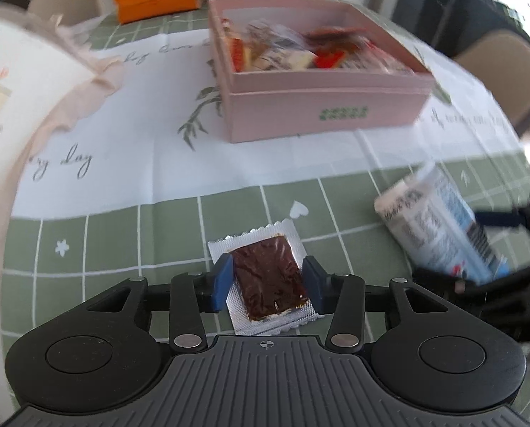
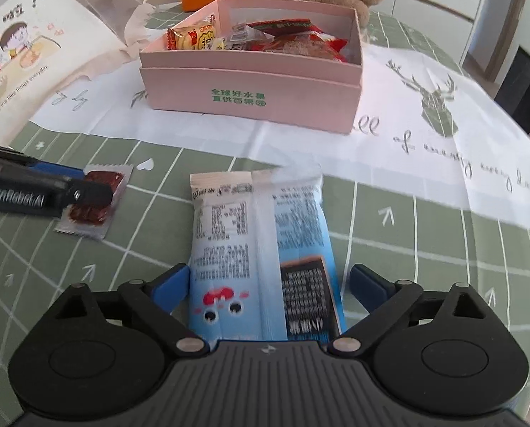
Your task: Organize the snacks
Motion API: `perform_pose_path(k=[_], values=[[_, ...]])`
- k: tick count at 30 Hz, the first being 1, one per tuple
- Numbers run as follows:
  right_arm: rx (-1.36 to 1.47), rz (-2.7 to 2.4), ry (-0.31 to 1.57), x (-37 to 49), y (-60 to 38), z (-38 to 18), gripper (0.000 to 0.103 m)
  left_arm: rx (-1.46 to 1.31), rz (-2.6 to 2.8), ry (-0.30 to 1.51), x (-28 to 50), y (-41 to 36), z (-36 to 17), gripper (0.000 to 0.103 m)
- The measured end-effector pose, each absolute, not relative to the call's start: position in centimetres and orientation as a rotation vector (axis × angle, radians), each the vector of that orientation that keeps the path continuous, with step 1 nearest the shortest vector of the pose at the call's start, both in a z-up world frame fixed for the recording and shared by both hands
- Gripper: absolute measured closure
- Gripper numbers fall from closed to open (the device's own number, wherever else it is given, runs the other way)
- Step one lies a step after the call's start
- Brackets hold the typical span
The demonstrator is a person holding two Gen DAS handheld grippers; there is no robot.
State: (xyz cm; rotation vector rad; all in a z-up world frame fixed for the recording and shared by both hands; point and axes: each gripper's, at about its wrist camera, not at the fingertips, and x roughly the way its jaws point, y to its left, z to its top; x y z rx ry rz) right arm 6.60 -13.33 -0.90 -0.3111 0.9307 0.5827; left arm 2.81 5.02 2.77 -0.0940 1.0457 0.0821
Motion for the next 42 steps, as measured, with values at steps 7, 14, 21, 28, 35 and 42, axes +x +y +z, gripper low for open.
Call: perform_pose_path(k=[7,14,21,28,35,42], values=[[-0.290,0.649,0.923,7.1,-13.7,2.2,0.027,-0.111,0.082,1.068,2.7,4.8,2.9,0.057],[-0.249,0.653,0.820,9.8,-14.4,8.6,0.027,-0.192,0.070,0.945,5.8,6.8,8.6,0.094],[-0.205,0.644,0.705,14.7,-12.0,14.4,0.027,-0.143,0.049,0.845,8.8,6.7,13.8,0.093],[-0.161,0.650,0.811,14.8,-13.1,11.4,0.027,-0.195,-0.092,0.967,5.6,4.3,7.7,0.087],[-0.181,0.557,0.940,11.7,-17.0,4.5,0.026,0.056,-0.034,1.054,2.8,-1.9,2.9,0.083],[-0.274,0.502,0.947,10.1,-17.4,-0.1,0.024,0.124,-0.115,1.051,2.8,-4.0,2.1,0.027]])
